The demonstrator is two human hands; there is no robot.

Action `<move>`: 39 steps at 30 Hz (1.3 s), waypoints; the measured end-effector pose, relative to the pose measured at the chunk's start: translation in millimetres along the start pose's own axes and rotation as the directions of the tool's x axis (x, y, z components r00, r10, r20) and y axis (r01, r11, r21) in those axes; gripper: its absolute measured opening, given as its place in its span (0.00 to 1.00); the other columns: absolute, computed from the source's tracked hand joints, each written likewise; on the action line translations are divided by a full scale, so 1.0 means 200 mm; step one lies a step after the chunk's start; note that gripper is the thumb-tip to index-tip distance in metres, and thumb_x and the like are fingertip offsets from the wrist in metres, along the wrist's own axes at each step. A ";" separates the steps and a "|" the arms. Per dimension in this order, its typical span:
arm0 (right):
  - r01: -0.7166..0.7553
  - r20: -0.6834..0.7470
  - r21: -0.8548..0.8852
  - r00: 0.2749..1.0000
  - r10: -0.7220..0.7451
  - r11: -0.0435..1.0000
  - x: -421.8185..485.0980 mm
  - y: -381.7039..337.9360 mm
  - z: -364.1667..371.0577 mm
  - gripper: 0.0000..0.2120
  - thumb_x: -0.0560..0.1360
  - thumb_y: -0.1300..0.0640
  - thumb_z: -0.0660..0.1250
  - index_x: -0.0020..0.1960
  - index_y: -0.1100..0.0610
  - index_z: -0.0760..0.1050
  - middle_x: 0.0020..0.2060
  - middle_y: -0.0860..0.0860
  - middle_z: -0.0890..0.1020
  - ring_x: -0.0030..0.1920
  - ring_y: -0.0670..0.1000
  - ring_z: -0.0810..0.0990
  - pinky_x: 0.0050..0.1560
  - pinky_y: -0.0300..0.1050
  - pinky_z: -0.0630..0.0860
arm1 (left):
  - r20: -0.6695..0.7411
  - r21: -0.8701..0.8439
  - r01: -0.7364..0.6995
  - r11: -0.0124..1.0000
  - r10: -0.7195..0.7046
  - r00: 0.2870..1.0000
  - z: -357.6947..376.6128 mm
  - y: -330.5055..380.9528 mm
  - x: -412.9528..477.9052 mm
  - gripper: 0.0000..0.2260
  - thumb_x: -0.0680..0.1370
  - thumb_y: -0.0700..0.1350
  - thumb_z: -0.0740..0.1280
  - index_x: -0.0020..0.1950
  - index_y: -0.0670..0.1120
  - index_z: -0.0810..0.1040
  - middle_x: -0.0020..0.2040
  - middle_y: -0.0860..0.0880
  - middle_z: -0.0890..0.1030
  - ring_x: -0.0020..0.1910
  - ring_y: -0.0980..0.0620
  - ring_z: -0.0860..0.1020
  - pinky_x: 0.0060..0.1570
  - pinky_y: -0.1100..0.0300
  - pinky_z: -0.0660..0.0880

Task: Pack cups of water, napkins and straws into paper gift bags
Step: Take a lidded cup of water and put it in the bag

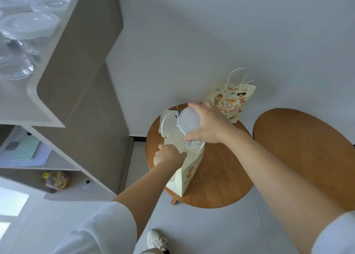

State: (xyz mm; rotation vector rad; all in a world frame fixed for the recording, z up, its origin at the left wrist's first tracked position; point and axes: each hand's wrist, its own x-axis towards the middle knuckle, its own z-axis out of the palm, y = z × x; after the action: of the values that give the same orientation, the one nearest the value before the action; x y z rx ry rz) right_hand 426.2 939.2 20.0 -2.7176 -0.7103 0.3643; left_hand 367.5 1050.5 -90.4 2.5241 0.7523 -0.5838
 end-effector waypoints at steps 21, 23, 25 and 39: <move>0.255 0.492 -0.217 0.862 -0.120 0.942 0.30 0.18 0.28 0.47 0.61 0.41 0.77 0.70 0.48 0.54 0.64 0.53 0.64 0.65 0.55 0.64 0.61 0.53 0.71 | 0.200 0.471 -0.445 0.762 0.399 0.895 -0.13 -0.08 0.31 0.55 0.66 0.59 0.75 0.77 0.44 0.41 0.77 0.45 0.40 0.76 0.42 0.44 0.72 0.43 0.55; 0.318 0.562 -0.284 0.820 -0.112 0.904 0.33 0.22 0.33 0.47 0.62 0.39 0.75 0.71 0.48 0.53 0.65 0.55 0.63 0.64 0.57 0.64 0.61 0.53 0.71 | 0.211 0.516 -0.416 0.748 0.360 0.909 -0.14 -0.07 0.32 0.57 0.65 0.63 0.74 0.77 0.45 0.39 0.77 0.45 0.39 0.76 0.42 0.42 0.71 0.40 0.52; 0.346 0.605 -0.363 0.794 -0.064 0.865 0.36 0.26 0.36 0.48 0.64 0.38 0.74 0.73 0.49 0.50 0.67 0.56 0.62 0.65 0.58 0.64 0.60 0.52 0.70 | 0.218 0.558 -0.391 0.732 0.325 0.920 -0.15 -0.06 0.33 0.58 0.64 0.66 0.73 0.77 0.46 0.38 0.77 0.45 0.39 0.76 0.42 0.40 0.70 0.36 0.50; -0.135 0.699 -0.403 0.593 0.399 0.905 0.60 0.39 0.51 0.56 0.64 0.38 0.73 0.76 0.52 0.39 0.70 0.54 0.63 0.66 0.58 0.67 0.57 0.51 0.71 | 0.238 0.590 -0.402 0.700 0.325 0.915 -0.11 0.04 0.37 0.59 0.62 0.70 0.71 0.77 0.48 0.37 0.77 0.44 0.36 0.76 0.41 0.38 0.70 0.34 0.47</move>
State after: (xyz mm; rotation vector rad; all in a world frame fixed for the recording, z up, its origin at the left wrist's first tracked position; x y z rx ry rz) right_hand 528.9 958.8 -121.9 -2.8999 -0.5475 1.7203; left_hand 433.8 1086.1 -107.4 3.0862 -0.0428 -0.9512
